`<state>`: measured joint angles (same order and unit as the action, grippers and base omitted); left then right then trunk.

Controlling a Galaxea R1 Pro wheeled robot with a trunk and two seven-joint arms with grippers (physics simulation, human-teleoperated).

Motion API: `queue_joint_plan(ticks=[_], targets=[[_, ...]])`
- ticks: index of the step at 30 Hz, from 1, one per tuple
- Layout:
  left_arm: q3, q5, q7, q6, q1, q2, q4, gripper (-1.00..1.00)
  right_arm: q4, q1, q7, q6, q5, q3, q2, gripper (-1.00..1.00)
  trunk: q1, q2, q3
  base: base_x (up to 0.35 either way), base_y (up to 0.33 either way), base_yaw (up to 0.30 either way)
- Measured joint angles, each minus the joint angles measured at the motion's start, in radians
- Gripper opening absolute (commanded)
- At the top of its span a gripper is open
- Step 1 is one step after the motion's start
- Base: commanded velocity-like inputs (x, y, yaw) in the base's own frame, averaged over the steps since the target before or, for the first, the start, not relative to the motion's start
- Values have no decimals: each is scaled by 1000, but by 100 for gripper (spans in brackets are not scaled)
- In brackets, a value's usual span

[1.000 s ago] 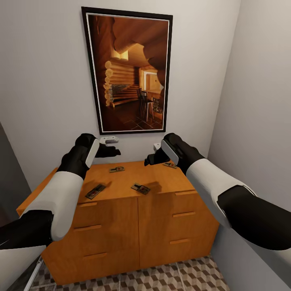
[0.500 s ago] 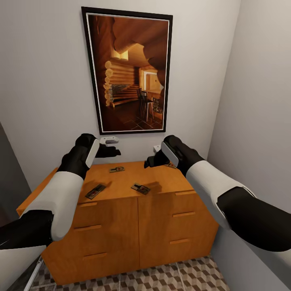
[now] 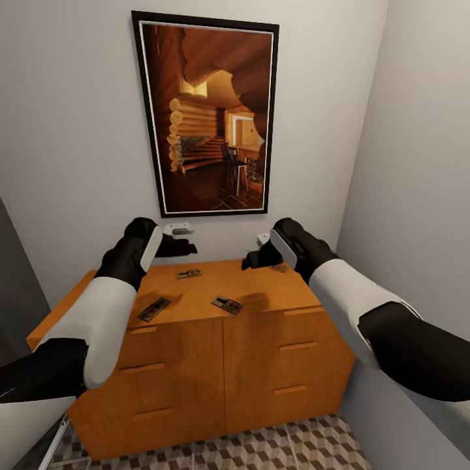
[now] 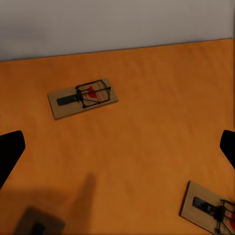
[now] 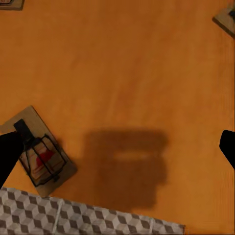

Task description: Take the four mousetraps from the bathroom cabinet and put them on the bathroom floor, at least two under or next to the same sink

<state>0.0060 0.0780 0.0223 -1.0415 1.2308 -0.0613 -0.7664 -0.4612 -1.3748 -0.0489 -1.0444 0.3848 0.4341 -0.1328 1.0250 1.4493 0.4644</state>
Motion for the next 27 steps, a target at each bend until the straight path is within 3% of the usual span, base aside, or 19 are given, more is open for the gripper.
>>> queue_joint_plan(ticks=[2, 7, 27], targets=[[0, 0, 0, 0, 0, 1, -7, 100, 11, 1, 10, 0, 11, 11, -7, 100, 0, 0, 0, 0, 0, 0], [0, 0, 0, -1, 0, 1, -15, 100, 24, 1, 36, 0, 31, 38, 12, 100, 0, 0, 0, 0, 0, 0], [0, 0, 0, -1, 0, 2, -19, 100, 22, 1, 53, 0, 40, 45, 30, 100, 0, 0, 0, 0, 0, 25]])
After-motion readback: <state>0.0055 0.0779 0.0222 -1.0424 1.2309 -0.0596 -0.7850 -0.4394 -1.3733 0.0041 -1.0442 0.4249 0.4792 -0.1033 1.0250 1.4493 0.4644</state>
